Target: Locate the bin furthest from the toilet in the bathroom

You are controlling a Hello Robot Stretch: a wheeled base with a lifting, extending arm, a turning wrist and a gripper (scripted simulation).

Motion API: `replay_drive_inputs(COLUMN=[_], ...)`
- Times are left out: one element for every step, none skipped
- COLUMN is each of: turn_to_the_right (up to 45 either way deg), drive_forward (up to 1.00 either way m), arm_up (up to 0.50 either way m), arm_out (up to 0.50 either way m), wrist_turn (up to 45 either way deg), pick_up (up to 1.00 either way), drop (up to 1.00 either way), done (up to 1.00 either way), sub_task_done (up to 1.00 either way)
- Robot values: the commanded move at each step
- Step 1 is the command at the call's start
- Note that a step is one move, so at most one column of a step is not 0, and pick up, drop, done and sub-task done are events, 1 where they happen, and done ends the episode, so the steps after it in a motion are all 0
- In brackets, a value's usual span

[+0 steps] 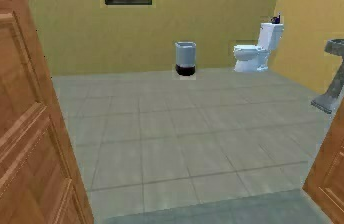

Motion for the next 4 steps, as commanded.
replay_drive_inputs(turn_to_the_right=[0.0, 0.0, 0.0, -3.0], drive_forward=[1.0, 1.0, 1.0, 0.0], arm_up=[0.0, 0.0, 0.0, 0.0], arm_out=[0.0, 0.0, 0.0, 0.0], wrist_turn=[0.0, 0.0, 0.0, 0.0], pick_up=[0.0, 0.0, 0.0, 0.0], drop=[0.0, 0.0, 0.0, 0.0], done=[0.0, 0.0, 0.0, 0.0], sub_task_done=[0.0, 0.0, 0.0, 0.0])
